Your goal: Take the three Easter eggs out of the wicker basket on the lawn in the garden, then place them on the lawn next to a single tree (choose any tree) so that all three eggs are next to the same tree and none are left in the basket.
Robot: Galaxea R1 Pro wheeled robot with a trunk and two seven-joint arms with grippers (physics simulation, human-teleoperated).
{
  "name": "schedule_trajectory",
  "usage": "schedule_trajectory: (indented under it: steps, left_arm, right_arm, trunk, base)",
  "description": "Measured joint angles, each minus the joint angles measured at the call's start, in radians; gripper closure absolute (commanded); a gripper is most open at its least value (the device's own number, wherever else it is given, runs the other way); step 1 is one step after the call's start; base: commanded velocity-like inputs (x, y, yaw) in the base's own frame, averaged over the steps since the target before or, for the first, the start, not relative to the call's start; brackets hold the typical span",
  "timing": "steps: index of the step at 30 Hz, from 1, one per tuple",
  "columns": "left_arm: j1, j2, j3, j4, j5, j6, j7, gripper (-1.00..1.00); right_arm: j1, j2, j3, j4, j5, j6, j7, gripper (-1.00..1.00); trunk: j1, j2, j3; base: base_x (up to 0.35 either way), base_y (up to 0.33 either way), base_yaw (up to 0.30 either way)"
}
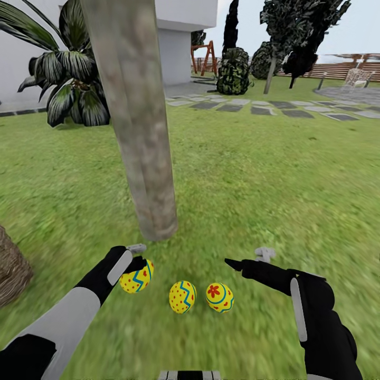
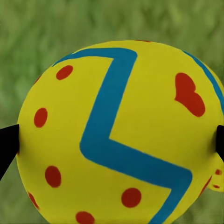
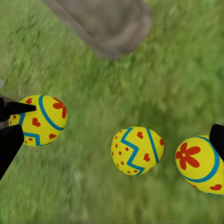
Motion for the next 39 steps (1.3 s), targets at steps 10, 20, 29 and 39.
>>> schedule_trajectory:
  steps: [10,20,29,39]
  left_arm:
    - [0.000,-0.001,0.000,0.000,-0.001,-0.018,0.000,1.00]
    - [0.001,-0.001,-0.018,0.000,-0.003,-0.076,-0.001,1.00]
    - [0.001,-0.001,-0.023,0.000,-0.003,-0.084,-0.001,1.00]
    - [0.001,-0.003,-0.023,0.000,-0.003,-0.120,-0.001,1.00]
  right_arm:
    - [0.000,0.000,0.000,0.000,0.000,0.001,0.000,-1.00]
    - [0.000,0.000,0.001,0.000,0.000,0.002,0.000,-1.00]
    - [-0.002,0.000,0.000,0.000,0.000,0.002,0.000,-1.00]
    - [-0.002,0.000,0.000,0.000,0.000,0.002,0.000,-1.00]
  trunk:
    - [0.004,-0.002,-0.039]
    - [0.009,-0.005,-0.077]
    - [0.013,-0.007,-0.112]
    - [0.018,-0.009,-0.151]
  base:
    - [0.000,0.000,0.000]
    - [0.000,0.000,0.000]
    - [0.000,0.000,0.000]
    - [0.000,0.000,0.000]
